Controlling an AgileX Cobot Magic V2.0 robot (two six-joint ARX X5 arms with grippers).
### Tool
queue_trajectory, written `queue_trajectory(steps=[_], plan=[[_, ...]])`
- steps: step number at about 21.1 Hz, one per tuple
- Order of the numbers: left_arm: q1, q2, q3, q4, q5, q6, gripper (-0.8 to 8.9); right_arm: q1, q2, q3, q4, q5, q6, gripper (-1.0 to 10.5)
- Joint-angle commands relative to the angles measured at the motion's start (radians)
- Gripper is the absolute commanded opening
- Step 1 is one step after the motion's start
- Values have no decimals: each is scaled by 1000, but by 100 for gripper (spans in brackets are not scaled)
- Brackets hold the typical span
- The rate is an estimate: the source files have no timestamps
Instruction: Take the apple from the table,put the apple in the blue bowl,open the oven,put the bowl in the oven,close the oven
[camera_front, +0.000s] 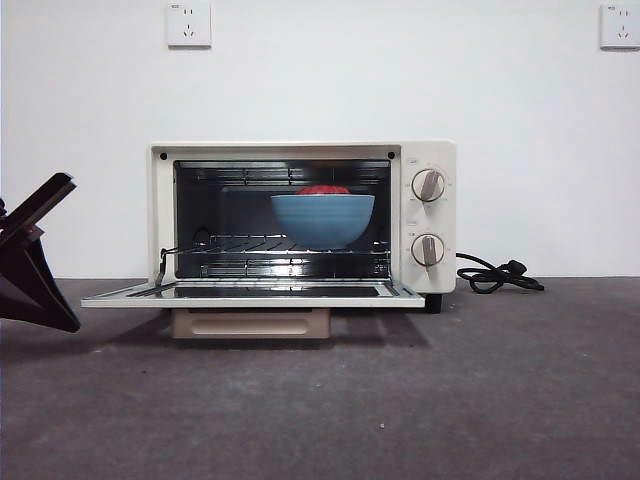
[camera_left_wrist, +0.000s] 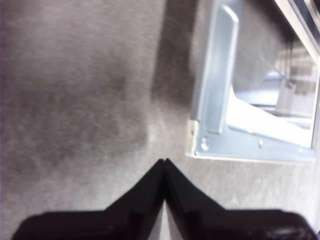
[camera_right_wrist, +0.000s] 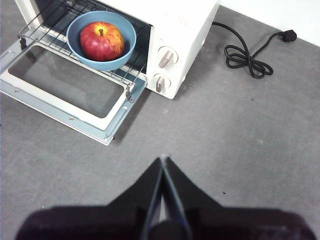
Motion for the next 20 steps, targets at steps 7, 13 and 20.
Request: queue_trajectory(steps=[7,13,20], plan=[[3,14,-5,94,-2,-86,-7,0,-9,-12,2,-1,45,-3],[-18,14,-5,140,46,-90,-7,0,-9,-12,-3,-1,52,-3],[-22,14,21,197,134,-160,-7,0,-9,-12,-10,-2,64,-3]])
